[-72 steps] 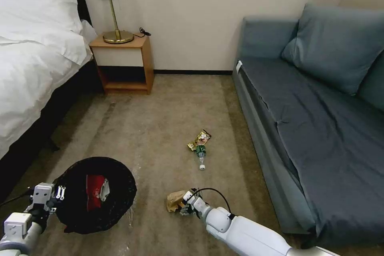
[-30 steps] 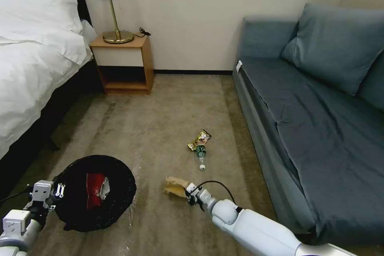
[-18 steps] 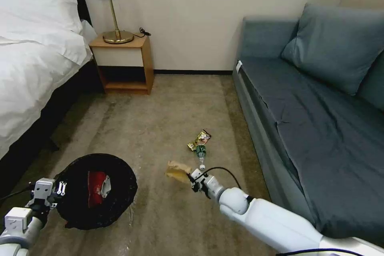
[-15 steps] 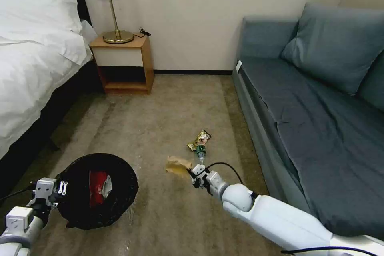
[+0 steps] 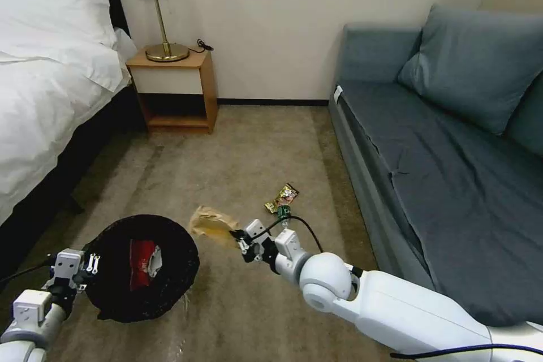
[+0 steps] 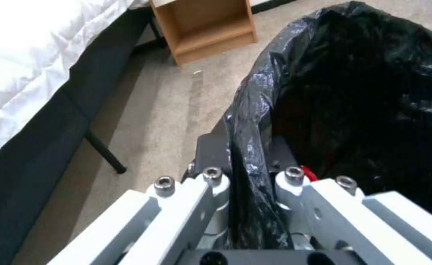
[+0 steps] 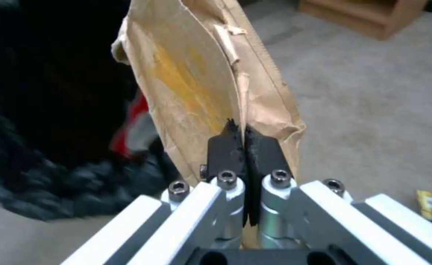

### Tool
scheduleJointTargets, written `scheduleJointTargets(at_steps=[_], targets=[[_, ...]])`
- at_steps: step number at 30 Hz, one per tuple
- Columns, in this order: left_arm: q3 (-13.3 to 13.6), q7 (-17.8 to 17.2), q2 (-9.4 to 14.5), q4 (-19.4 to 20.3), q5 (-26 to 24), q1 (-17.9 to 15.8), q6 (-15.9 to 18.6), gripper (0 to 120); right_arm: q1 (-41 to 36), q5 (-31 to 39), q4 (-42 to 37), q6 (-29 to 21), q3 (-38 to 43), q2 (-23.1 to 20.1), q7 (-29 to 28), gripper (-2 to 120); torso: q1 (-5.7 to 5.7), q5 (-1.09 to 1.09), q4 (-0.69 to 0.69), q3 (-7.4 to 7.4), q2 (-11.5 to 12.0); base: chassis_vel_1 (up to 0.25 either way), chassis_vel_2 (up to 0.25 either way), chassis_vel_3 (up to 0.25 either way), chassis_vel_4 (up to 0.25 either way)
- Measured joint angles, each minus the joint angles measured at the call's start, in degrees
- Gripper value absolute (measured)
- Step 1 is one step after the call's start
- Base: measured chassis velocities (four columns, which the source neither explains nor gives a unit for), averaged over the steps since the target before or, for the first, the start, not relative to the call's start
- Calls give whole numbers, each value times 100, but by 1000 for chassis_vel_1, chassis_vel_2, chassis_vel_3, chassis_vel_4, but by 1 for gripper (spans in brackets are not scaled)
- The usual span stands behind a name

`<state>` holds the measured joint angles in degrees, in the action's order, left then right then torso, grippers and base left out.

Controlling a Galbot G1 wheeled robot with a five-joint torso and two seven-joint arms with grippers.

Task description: Pick up the trash bin, then pick up the garbage on the floor and place it into the trash bin.

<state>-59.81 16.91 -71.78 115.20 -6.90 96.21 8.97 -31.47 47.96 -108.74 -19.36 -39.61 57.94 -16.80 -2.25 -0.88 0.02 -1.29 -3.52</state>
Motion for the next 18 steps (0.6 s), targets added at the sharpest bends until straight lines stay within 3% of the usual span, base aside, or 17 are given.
scheduleJointTargets(at_steps=[4,11,12,18], targets=[[-1,4,-16,19,1,5,0,6,109,111,-12,9,-158,204,-97,0,0,0,0,0,0,0,0,0,0],[-15,9,-37,42,3,10,0,6,308,280,214,25,-564,1071,-335,0,0,0,-2,0,-1,0,0,0,0],[-22,13,-38,42,3,16,1,6,316,281,332,30,-709,1343,-418,0,0,-2,-1,0,0,0,0,0,0],[-22,16,-59,45,3,2,1,6,286,250,591,45,-957,1755,-789,0,0,0,-1,0,0,0,0,0,0]])
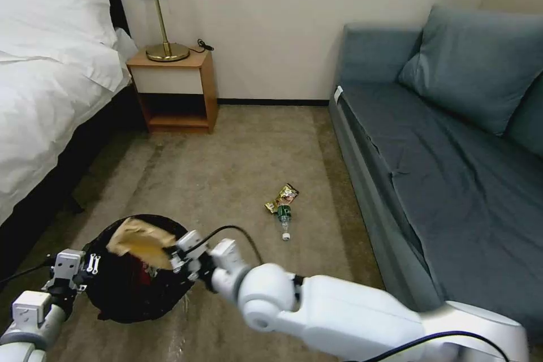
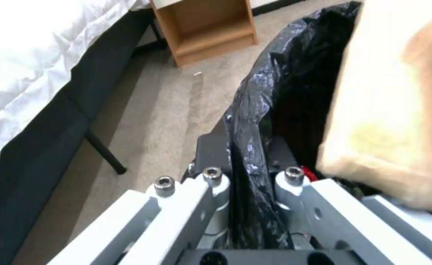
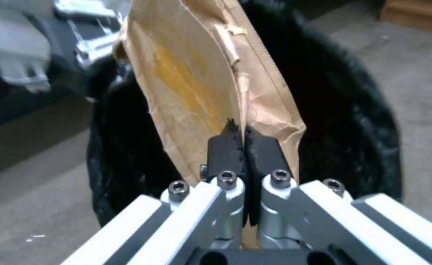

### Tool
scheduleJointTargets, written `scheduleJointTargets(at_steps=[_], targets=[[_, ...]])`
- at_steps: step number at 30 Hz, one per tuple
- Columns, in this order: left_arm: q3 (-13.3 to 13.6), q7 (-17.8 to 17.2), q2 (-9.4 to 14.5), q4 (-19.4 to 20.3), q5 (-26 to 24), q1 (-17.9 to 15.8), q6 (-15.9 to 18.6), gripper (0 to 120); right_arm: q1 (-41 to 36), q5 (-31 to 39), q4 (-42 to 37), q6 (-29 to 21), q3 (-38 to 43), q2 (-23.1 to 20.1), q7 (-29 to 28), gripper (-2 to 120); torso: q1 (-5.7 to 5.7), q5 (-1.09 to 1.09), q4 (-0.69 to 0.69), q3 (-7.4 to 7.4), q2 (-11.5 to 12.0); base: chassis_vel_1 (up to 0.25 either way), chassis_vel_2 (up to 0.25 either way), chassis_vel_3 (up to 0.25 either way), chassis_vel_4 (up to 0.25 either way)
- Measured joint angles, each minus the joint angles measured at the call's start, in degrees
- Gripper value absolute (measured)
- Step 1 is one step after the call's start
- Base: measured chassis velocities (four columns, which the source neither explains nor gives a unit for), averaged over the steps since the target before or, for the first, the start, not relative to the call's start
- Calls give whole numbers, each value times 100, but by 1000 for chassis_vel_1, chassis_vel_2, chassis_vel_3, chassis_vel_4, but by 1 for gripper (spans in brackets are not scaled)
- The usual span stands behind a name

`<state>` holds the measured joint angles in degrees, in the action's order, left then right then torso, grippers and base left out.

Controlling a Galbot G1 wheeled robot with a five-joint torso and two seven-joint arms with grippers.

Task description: Pick up the trash bin, then pick up the garbage on the floor and place it into the trash bin.

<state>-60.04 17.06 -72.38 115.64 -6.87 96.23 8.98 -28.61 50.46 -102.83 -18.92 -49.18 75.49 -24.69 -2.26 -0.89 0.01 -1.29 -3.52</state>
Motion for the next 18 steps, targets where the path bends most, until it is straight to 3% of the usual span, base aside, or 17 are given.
scheduleJointTargets(at_steps=[1,3,7,8,10,18], targets=[[1,1,-13,2,0,2,0,6,-12,-7,98,-34,-93,135,-235,0,0,-1,1,0,0,0,0,0,0],[0,3,-28,28,0,30,-5,6,-21,-4,208,-103,-167,289,-431,11,-1,0,0,0,0,0,0,0,0],[-10,7,-30,59,-2,46,-10,6,-21,-48,347,-107,-195,367,-490,21,-1,1,0,0,0,0,0,0,0],[-14,8,-30,64,-3,50,-11,6,-23,-68,374,-101,-198,373,-494,24,-1,0,1,0,0,0,0,0,0],[-28,15,-19,69,-9,72,-19,6,-100,-145,403,-98,-210,320,-526,44,-1,1,1,0,0,0,0,0,0],[-44,21,13,58,-19,92,-38,6,-212,-159,293,-279,-59,120,-653,72,0,1,1,0,0,0,0,0,0]])
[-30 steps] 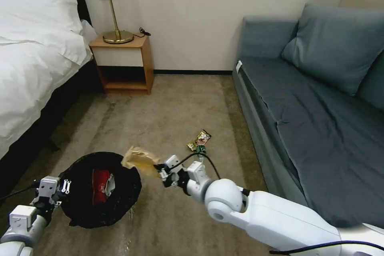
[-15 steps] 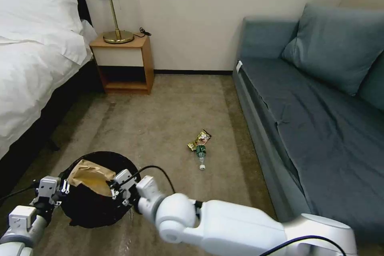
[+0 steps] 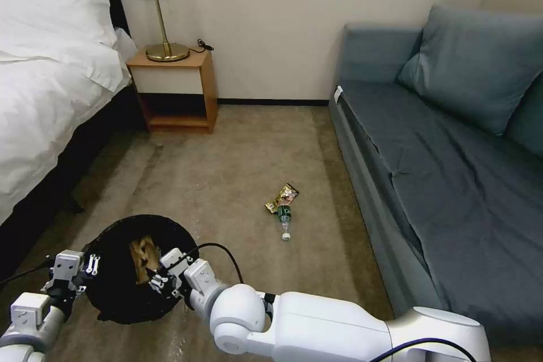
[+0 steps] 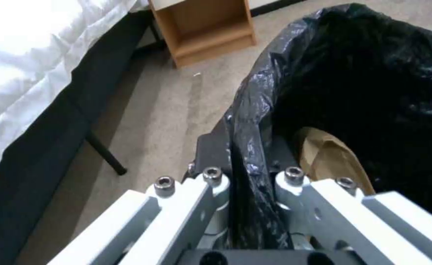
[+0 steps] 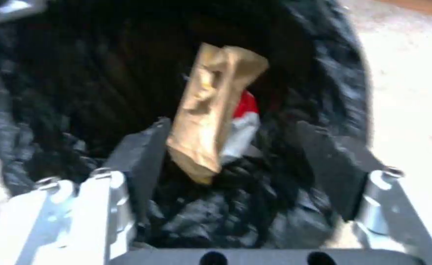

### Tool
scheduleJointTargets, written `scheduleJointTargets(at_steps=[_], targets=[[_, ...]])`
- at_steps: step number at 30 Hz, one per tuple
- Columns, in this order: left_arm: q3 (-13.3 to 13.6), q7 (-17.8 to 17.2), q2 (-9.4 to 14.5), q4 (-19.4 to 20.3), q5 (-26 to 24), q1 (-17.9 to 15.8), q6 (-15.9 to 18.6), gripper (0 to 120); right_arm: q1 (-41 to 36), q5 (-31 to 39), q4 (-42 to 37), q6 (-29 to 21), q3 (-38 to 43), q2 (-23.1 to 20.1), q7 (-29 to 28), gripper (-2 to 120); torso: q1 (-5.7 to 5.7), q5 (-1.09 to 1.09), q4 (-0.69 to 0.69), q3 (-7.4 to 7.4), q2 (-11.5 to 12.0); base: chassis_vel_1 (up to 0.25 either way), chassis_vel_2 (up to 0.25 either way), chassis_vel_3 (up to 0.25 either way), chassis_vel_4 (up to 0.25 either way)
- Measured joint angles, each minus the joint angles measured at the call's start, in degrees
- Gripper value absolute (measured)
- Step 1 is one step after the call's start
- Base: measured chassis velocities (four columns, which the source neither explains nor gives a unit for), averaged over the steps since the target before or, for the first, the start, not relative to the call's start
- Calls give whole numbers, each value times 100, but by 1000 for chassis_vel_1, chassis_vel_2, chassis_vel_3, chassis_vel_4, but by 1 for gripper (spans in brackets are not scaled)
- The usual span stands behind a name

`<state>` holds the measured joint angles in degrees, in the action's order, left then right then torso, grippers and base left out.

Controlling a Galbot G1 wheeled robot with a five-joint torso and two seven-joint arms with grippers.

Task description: Pick up the trash bin, then pick up the garbage on the floor and place it into the trash bin.

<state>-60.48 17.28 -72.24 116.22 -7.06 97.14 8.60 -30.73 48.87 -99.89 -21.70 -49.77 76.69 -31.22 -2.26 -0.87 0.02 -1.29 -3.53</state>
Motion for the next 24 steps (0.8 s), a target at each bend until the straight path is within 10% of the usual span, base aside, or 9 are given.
scheduleJointTargets(at_steps=[8,24], targets=[[-62,3,157,-56,-84,9,-5,6,23,399,-245,-295,424,-272,-463,99,0,0,0,0,0,0,0,0,0],[-169,11,408,-86,-268,110,-29,6,-397,600,-582,-495,1410,-1918,-979,100,0,0,0,0,0,0,0,0,0]])
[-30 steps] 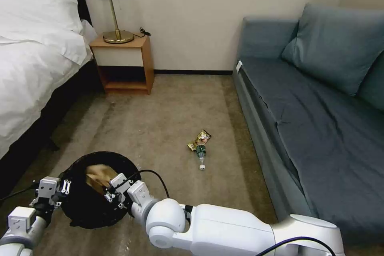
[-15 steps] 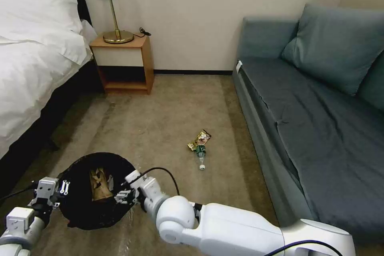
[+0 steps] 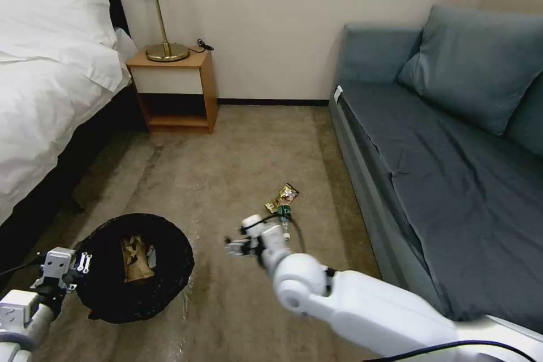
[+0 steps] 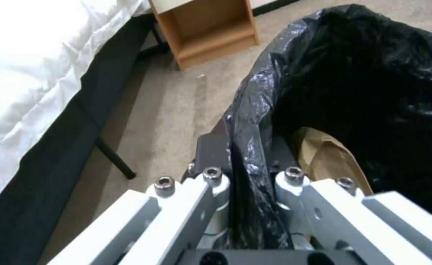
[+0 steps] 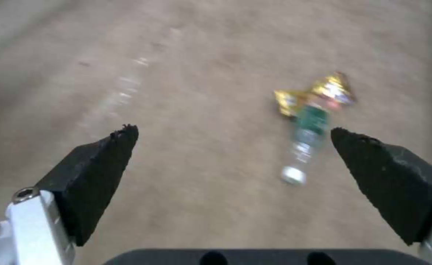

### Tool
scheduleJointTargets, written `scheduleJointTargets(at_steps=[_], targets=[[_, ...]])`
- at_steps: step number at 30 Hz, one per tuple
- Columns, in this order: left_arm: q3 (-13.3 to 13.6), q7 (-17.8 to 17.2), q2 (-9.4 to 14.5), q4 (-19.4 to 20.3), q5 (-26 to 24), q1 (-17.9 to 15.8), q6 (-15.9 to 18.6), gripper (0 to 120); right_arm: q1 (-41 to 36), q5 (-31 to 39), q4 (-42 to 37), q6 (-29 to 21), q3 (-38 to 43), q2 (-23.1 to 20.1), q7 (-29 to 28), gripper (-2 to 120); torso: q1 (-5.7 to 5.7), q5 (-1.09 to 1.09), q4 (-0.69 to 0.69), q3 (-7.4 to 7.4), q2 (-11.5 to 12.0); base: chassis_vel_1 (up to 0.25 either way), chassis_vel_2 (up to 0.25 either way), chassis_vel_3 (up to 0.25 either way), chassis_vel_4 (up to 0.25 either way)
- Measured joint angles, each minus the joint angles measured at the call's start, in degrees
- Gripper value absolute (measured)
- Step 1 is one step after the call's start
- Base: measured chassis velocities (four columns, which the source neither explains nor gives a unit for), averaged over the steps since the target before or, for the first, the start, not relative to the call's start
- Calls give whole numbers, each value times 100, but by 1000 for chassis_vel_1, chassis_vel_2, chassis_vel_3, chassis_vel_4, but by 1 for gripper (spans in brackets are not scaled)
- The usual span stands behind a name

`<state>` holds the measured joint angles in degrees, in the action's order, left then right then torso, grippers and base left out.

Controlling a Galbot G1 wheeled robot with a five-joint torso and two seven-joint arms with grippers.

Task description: Pick up the trash bin, then pick up the garbage on the floor and place it into the trash bin.

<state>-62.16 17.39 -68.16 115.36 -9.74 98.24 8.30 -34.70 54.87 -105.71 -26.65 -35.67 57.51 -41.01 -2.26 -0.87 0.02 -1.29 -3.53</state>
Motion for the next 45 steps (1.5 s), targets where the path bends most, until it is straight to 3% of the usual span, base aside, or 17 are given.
scheduleJointTargets(at_steps=[10,20,45], targets=[[-46,8,120,4,-82,85,-39,6,-672,55,-16,-228,775,-466,-148,100,0,0,0,0,0,0,0,0,0],[-201,40,229,4,-191,228,-97,6,-1241,26,28,-254,1283,-666,-148,100,0,-1,0,0,0,0,0,0,0],[-172,42,283,-49,-182,194,-164,6,-1445,80,99,-286,1372,-566,-158,100,0,-1,0,0,0,0,0,0,0]])
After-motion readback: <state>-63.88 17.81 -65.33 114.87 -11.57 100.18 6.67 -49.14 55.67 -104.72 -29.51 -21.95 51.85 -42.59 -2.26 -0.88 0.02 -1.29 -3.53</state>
